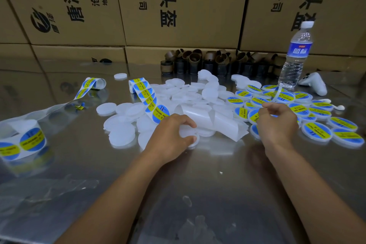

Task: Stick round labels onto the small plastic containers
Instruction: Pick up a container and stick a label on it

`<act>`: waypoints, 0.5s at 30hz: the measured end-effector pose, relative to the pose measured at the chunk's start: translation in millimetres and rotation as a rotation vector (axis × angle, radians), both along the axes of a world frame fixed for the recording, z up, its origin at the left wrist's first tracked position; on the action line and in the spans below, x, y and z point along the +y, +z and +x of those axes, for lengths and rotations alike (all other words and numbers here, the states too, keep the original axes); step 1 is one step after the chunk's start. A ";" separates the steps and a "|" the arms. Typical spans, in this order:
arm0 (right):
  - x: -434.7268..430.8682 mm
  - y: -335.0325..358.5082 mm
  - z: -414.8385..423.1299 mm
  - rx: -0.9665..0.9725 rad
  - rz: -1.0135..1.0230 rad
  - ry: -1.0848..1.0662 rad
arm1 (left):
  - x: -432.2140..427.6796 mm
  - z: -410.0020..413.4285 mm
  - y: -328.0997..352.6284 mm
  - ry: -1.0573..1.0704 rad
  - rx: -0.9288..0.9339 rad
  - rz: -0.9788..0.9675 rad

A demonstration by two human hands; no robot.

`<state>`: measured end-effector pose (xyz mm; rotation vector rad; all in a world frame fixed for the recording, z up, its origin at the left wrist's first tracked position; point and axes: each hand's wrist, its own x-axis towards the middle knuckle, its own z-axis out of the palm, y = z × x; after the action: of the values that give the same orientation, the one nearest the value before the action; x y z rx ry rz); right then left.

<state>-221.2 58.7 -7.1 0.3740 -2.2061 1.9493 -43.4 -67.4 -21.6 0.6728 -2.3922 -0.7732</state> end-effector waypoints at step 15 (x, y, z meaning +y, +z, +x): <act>-4.9 5.8 14.6 0.095 -0.039 0.081 | 6.2 -0.7 10.5 -0.064 0.218 0.228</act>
<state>-206.6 53.8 -1.3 0.5456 -2.1225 1.9682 -44.0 -61.2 -11.1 0.5696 -2.1564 -1.1002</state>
